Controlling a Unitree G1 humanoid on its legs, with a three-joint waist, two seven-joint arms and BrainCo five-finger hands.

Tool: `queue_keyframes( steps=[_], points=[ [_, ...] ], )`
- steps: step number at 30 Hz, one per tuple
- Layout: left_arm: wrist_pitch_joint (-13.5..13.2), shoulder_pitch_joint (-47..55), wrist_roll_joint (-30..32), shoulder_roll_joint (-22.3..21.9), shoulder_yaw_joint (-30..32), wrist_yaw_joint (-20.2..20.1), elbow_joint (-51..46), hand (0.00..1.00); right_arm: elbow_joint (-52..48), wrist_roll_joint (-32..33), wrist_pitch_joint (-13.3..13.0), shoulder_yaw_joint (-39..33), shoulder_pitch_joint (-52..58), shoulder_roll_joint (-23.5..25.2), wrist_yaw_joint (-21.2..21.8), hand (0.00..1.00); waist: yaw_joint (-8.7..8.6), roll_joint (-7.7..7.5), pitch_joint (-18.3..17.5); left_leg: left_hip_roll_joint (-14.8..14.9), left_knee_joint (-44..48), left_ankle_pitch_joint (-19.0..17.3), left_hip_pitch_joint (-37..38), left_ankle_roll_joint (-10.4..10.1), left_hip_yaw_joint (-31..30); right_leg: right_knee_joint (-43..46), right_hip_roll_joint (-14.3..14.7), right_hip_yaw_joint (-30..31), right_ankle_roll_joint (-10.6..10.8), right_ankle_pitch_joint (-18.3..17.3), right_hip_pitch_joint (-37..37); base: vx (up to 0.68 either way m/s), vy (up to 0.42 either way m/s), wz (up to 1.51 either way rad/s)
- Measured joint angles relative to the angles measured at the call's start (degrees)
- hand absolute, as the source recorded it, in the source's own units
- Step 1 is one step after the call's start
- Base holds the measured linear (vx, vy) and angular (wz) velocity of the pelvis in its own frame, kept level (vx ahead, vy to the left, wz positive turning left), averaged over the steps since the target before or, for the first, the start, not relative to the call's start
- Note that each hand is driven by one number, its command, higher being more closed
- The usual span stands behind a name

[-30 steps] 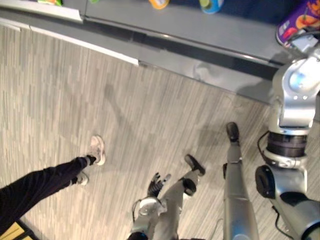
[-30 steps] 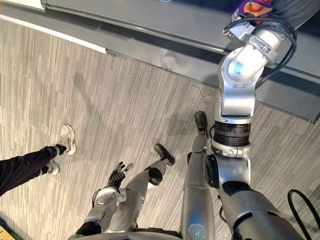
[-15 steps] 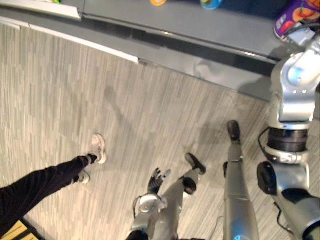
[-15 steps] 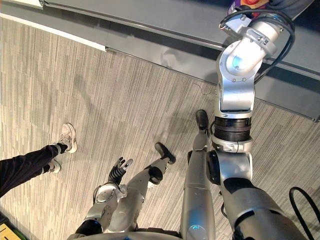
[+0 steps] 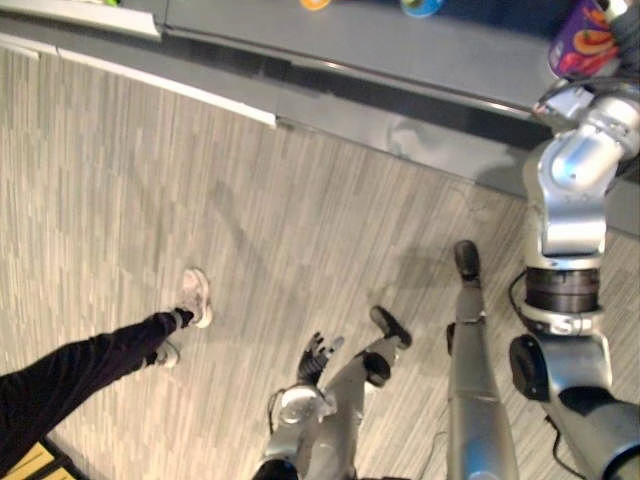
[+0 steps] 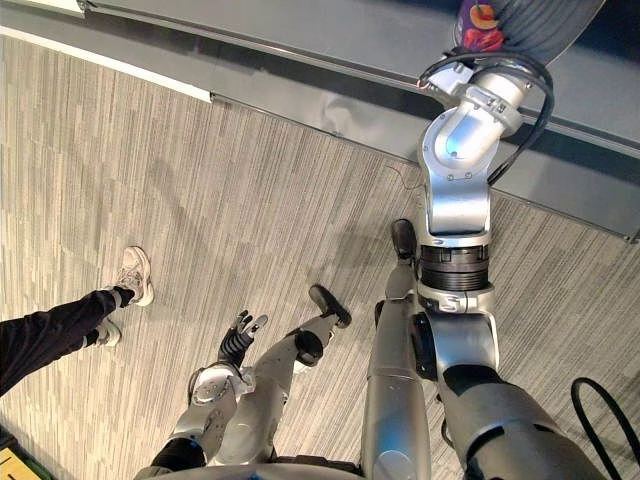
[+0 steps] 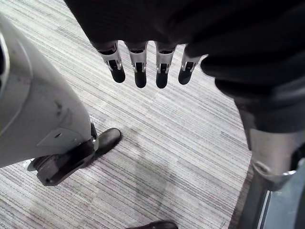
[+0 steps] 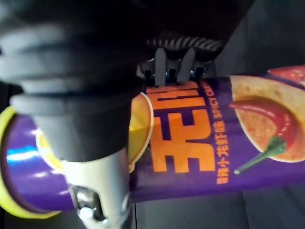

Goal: Put the gum and the chips on the shelf.

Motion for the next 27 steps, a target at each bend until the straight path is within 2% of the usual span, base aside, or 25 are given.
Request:
queue_keyframes(
  steps=[9,14,17,21,25,27],
  points=[
    [0.2,0.0,0.4,0.0,0.0,0.0,0.0,0.0,2.7,0.6,-0.1,0.3,3.3,0.7,1.2,0.0,-0.27,-0.59,-0.1,1.8,3.1,-1.6,0.4,0.3,-0.1,-0.1,0.6,-0.4,-0.1,0.1,1.6,0.05,-0.053,-0.04],
    [0.2,0.0,0.4,0.0,0.9,-0.1,0.1,0.0,6.3,4.1,-0.3,0.1,7.4,2.1,2.6,0.0,-0.8,-3.62,-1.1,2.9,5.2,-2.4,1.9,0.5,-0.6,-0.5,0.8,-1.2,-0.1,0.0,4.3,0.04,-0.059,-0.01],
    [0.2,0.0,0.3,0.0,1.1,-0.3,1.1,0.0,6.9,6.8,-0.8,0.0,11.6,2.7,3.9,0.0,-1.39,-4.1,-1.3,4.2,7.2,-3.7,3.6,0.8,-1.8,-1.1,0.9,-2.6,-0.1,-0.3,7.6,0.02,-0.067,0.03],
    [0.5,0.1,0.6,-0.1,2.8,-0.3,3.3,0.0,10.9,9.3,-1.5,-2.1,16.8,4.5,5.5,0.0,-1.58,-5.71,-2.1,4.4,7.9,-4.5,6.2,0.8,-2.4,-1.8,0.7,-3.3,-0.2,-0.9,11.2,0.01,-0.043,0.01],
    [0.9,0.1,1.1,-0.1,3.3,-0.4,5.7,0.0,15.3,11.4,-2.5,-4.7,22.1,4.9,6.6,0.0,-1.75,-6.24,-2.4,4.4,7.7,-4.7,8.8,0.7,-3.7,-3.6,0.4,-4.5,0.0,-0.7,15.2,0.02,-0.044,0.08],
    [1.5,0.1,3.5,0.0,4.3,-0.5,7.4,0.0,19.2,13.6,-2.9,-6.3,25.1,4.9,8.4,0.0,-1.95,-6.44,-2.8,4.0,7.5,-4.8,10.6,0.6,-5.8,-5.9,0.3,-5.0,0.7,0.1,18.5,0.02,-0.016,0.0]
  ],
)
